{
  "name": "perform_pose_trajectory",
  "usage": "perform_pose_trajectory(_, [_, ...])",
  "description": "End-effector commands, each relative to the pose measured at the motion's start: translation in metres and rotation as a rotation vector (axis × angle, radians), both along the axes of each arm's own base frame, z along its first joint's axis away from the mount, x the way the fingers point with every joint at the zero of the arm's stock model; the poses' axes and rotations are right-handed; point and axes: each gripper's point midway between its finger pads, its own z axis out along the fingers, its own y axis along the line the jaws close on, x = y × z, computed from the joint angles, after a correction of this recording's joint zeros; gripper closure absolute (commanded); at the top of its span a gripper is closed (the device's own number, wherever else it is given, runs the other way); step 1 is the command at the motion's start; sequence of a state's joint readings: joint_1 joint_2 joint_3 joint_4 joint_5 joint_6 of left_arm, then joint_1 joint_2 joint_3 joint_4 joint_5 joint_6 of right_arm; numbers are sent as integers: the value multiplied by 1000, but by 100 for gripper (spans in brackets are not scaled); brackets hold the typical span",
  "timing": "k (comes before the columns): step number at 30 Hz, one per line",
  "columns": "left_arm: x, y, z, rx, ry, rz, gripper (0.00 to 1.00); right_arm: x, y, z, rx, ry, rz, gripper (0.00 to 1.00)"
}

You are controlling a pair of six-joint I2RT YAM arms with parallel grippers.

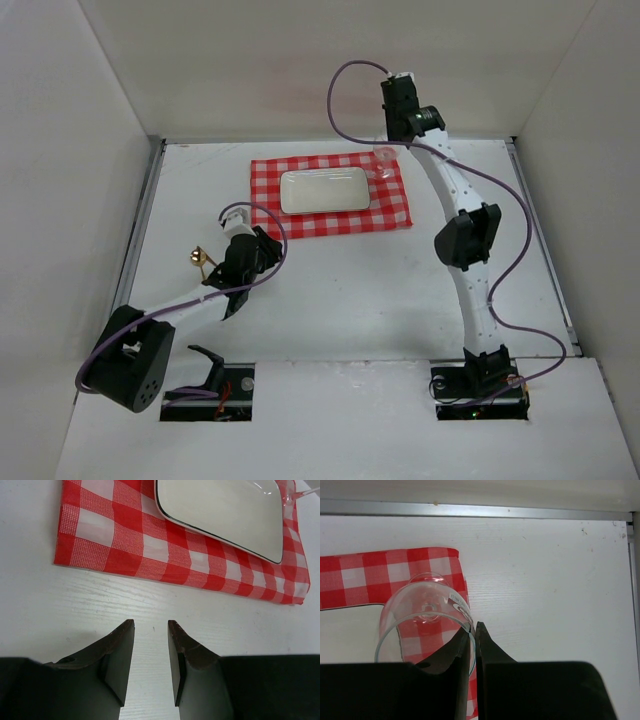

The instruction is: Set the dinner table for one person

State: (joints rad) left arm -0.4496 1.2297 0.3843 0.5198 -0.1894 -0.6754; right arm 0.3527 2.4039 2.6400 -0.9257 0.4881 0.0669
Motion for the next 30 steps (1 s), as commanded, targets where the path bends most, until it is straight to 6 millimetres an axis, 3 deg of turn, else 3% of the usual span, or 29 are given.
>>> perform_pose_trajectory(1, [6,-3,9,-26,-29,3,69,11,2,27,56,-90,3,97])
perform_pose_trajectory(7, [7,-2,9,-27,-31,4,69,21,2,15,49,-92,-11,82])
perform_pose_trajectory(10, [8,-2,8,-25,-28,6,69,25,3,20,55,-119,-15,63])
perform_pose_trajectory(14, [8,-2,7,-24,-27,6,69,27,3,36,65,-163,-13,51])
perform_pose_trajectory(22, [8,-2,6,-23,-24,6,69,18,1,72,97,-226,-13,45])
perform_pose_trajectory(30, [8,-2,8,-25,-28,6,69,11,1,88,106,-243,-6,40])
